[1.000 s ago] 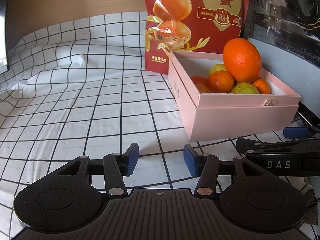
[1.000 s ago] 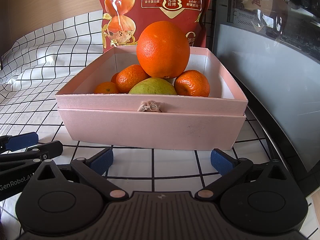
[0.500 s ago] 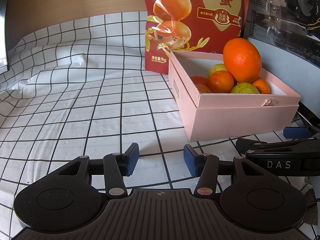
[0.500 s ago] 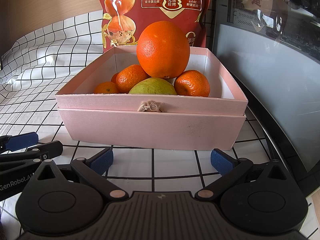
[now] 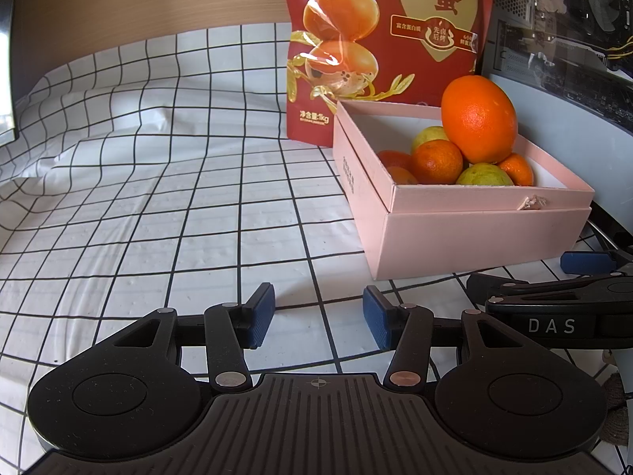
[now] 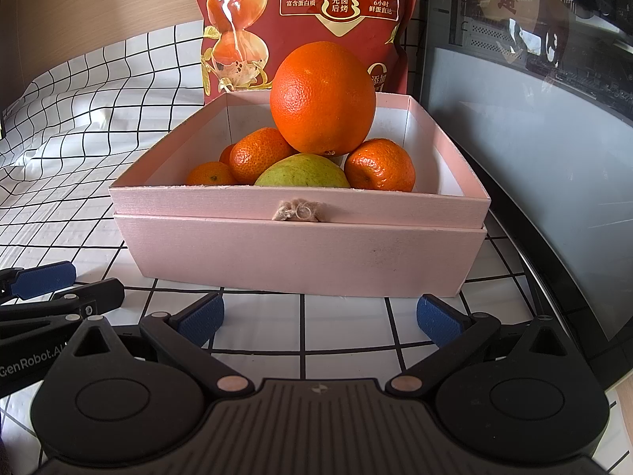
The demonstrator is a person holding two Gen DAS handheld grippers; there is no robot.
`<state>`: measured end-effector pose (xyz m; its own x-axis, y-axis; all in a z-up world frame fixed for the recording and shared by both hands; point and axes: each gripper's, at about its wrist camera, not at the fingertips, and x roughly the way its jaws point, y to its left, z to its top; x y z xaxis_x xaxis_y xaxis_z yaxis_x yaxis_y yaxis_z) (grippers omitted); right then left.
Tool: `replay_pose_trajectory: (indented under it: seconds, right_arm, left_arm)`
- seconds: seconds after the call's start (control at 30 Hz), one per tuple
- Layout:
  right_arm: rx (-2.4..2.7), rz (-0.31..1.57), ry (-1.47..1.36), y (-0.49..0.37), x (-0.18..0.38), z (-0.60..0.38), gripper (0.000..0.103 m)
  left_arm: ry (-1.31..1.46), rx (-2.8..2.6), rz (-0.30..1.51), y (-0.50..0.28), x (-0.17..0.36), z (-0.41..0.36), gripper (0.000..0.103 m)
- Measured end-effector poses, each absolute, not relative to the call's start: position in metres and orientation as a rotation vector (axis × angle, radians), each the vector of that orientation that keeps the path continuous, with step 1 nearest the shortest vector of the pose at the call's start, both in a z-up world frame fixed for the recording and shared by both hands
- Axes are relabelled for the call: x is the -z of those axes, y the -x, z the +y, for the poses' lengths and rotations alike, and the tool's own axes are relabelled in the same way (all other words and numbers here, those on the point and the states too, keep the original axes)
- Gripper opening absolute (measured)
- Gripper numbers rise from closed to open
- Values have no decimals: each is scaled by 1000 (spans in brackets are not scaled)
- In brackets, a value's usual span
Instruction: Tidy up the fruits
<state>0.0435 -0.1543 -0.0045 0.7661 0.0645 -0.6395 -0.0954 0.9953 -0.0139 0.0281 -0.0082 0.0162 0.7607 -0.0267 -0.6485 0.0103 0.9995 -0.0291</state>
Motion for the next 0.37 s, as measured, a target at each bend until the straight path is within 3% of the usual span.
replay_pose_trajectory:
  seconds: [0.37]
  right_arm:
    - [-87, 693, 46, -43, 4, -154, 103]
  left_arm:
    - [7, 22, 706, -28, -16, -10, 54]
